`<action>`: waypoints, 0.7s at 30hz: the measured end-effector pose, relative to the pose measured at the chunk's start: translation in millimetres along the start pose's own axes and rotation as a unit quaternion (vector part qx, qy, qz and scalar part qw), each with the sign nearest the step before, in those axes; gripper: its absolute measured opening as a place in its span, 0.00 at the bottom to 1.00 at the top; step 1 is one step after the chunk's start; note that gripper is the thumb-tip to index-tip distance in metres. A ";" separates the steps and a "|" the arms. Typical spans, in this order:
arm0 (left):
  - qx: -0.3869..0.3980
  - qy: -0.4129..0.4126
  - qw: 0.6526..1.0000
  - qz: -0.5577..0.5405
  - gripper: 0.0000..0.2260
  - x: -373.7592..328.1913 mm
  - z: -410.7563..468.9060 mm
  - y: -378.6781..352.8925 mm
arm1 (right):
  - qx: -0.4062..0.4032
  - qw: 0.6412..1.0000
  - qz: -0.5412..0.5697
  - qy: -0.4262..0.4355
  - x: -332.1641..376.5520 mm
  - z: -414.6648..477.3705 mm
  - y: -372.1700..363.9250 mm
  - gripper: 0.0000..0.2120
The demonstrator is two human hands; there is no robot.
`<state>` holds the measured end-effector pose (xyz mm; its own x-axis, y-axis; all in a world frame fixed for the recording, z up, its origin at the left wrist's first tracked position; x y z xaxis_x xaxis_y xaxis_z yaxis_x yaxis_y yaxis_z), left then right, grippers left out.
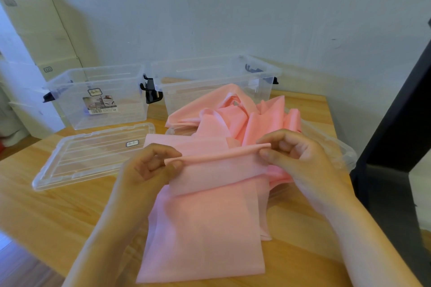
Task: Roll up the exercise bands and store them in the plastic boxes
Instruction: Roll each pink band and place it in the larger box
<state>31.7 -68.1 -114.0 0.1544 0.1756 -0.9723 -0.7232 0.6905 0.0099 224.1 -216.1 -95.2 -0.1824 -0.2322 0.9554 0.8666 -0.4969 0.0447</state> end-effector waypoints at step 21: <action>-0.030 -0.010 1.000 -0.003 0.10 0.0 0.4 -1.8 | 0.006 1.000 0.018 -0.021 -2.3 2.0 -0.3 0.12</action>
<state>33.2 -69.0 -113.9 0.1719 0.1851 -0.9676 -0.7605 0.6492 -0.0109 225.2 -213.7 -96.8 -0.1319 -0.2134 0.9680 0.8773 -0.4797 0.0138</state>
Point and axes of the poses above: each hand's wrist, its own z-axis towards the middle knuckle, its own y-axis out of the back of the hand, x = y × z, the point moved 1 cm from there along z, towards the middle knuckle, and after that the axes turned 6 degrees about x, right-handed, at the moved point
